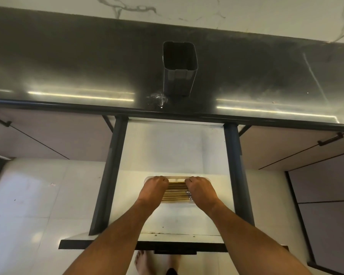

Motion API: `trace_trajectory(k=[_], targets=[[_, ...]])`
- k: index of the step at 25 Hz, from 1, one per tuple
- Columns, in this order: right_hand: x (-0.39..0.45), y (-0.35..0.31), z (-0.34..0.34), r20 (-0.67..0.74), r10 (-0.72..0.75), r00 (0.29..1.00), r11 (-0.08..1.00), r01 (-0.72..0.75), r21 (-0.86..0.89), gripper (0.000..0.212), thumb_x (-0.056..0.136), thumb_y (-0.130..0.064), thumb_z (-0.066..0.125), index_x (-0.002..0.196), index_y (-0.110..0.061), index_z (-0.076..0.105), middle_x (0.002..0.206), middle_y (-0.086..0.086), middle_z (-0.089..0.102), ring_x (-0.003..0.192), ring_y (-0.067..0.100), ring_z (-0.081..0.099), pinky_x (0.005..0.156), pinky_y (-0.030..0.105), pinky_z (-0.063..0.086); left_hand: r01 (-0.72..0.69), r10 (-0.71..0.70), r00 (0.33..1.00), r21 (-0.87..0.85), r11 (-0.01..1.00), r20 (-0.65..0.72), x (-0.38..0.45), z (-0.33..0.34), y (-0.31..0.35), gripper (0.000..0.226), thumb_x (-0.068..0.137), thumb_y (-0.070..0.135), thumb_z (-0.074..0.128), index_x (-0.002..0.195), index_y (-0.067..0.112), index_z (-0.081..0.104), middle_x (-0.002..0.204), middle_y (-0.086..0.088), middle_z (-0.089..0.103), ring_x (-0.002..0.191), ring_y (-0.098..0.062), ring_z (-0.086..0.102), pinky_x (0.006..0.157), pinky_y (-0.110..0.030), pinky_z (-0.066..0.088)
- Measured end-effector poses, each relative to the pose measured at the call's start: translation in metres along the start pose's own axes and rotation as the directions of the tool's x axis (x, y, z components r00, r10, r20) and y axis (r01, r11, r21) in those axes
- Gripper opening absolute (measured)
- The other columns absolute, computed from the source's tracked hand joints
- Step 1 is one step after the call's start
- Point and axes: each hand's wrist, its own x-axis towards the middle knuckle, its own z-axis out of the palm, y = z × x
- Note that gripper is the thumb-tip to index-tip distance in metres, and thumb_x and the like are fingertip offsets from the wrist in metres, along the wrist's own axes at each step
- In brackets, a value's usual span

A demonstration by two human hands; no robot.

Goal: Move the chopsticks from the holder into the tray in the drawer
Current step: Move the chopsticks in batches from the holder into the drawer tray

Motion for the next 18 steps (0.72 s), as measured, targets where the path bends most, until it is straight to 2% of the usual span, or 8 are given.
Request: trace_trajectory(k=[3, 6, 9, 13, 16, 18], targets=[[0.001, 0.001, 0.0, -0.026, -0.013, 1.0, 1.0, 0.013, 0.005, 0.024, 0.093, -0.013, 0.062, 0.116, -0.014, 0.068, 0.114, 0.006, 0.069, 0.103, 0.026, 0.066, 0.091, 0.036, 0.052, -0.017, 0.016, 0.999, -0.018, 1.0, -0.032, -0.001, 0.004, -0.003, 0.036, 0.084, 0.001, 0.068, 0.116, 0.016, 0.068, 0.114, -0.002, 0.068, 0.103, -0.021, 0.064, 0.089, -0.032, 0.053], [-0.002, -0.001, 0.003, 0.015, 0.017, 1.0, 0.999, -0.018, 0.032, 0.02, 0.095, -0.015, 0.061, 0.111, -0.014, 0.074, 0.111, 0.006, 0.071, 0.101, 0.023, 0.067, 0.092, 0.034, 0.054, -0.018, 0.018, 1.0, -0.044, 0.999, -0.001, -0.003, 0.006, 0.002, 0.029, 0.085, -0.001, 0.065, 0.109, 0.013, 0.071, 0.109, -0.005, 0.069, 0.099, -0.022, 0.067, 0.084, -0.032, 0.056], [-0.002, -0.001, 0.003, 0.058, 0.079, 0.995, 0.987, -0.086, 0.138, 0.018, 0.094, -0.005, 0.056, 0.098, -0.005, 0.073, 0.1, 0.013, 0.071, 0.094, 0.03, 0.068, 0.082, 0.037, 0.055, 0.025, -0.014, 0.996, -0.137, 0.99, 0.085, 0.0, 0.003, 0.004, 0.02, 0.087, -0.001, 0.058, 0.095, 0.012, 0.071, 0.1, -0.008, 0.071, 0.092, -0.027, 0.069, 0.08, -0.036, 0.057], [-0.001, 0.001, 0.007, 0.064, 0.117, 0.991, 0.971, -0.127, 0.204, 0.017, 0.092, 0.0, 0.054, 0.09, -0.002, 0.071, 0.092, 0.018, 0.07, 0.087, 0.036, 0.067, 0.075, 0.039, 0.053, 0.028, -0.011, 0.994, -0.159, 0.987, 0.109, 0.002, 0.003, 0.005, 0.018, 0.089, 0.003, 0.056, 0.095, 0.013, 0.07, 0.1, -0.009, 0.071, 0.092, -0.029, 0.068, 0.081, -0.037, 0.057], [-0.002, 0.0, 0.011, -0.003, 0.099, 0.995, 0.976, -0.096, 0.194, 0.015, 0.093, -0.005, 0.059, 0.1, -0.007, 0.072, 0.102, 0.014, 0.071, 0.094, 0.031, 0.067, 0.081, 0.038, 0.056, 0.024, -0.025, 1.0, -0.201, 0.979, -0.006, -0.002, 0.009, 0.004, 0.021, 0.088, 0.002, 0.062, 0.104, 0.014, 0.069, 0.107, -0.007, 0.069, 0.098, -0.025, 0.067, 0.084, -0.034, 0.056], [-0.003, -0.001, 0.018, -0.059, 0.07, 0.996, 0.985, -0.06, 0.16, 0.024, 0.093, -0.012, 0.065, 0.117, -0.011, 0.069, 0.117, 0.009, 0.068, 0.106, 0.025, 0.064, 0.094, 0.034, 0.054, -0.004, -0.013, 0.996, -0.183, 0.983, -0.093, -0.004, 0.018, 0.002, 0.038, 0.084, 0.002, 0.071, 0.119, 0.014, 0.065, 0.118, -0.004, 0.065, 0.107, -0.021, 0.062, 0.091, -0.032, 0.055]])
